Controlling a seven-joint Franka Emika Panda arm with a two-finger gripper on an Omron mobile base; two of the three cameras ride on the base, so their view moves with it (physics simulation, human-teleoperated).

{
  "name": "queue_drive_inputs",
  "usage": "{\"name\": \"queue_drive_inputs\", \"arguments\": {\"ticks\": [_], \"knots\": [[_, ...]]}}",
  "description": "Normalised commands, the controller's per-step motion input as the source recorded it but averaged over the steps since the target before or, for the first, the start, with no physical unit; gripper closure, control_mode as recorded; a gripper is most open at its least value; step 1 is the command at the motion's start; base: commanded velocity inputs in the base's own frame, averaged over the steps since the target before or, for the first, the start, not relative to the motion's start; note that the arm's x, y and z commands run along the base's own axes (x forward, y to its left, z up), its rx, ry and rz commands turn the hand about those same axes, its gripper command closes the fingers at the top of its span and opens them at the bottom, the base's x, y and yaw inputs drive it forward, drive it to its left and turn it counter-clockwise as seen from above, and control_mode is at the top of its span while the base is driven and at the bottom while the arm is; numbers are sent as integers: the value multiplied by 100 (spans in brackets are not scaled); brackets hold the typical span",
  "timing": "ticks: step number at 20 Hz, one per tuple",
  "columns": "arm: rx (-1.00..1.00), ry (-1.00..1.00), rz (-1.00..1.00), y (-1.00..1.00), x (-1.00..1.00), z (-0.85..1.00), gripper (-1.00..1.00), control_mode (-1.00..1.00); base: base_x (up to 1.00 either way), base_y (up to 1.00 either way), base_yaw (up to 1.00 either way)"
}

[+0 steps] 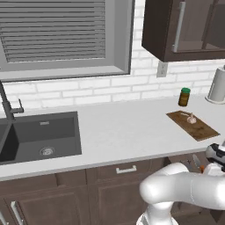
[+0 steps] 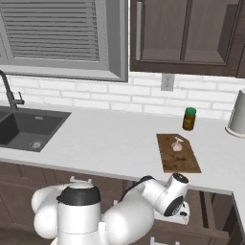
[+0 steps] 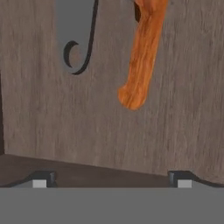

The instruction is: Place the appropriate cutting tool for cutting the garlic skin on the cutting board.

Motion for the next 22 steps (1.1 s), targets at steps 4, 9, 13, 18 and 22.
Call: {"name": "queue_drive_inputs", "arguments": {"ticks": [4,9,13,18,22], "knots": [[3,21,0,-13,-49,1,-100,-100,0,0,0],[4,24,0,-13,-87,5,-100,-100,0,0,0],[2,14,0,-10,-100,24,-100,-100,0,0,0],[0,7,0,-1,-55,12,-100,-100,0,0,0],[0,-6,1,0,57,0,-100,-100,0,0,0]]}}
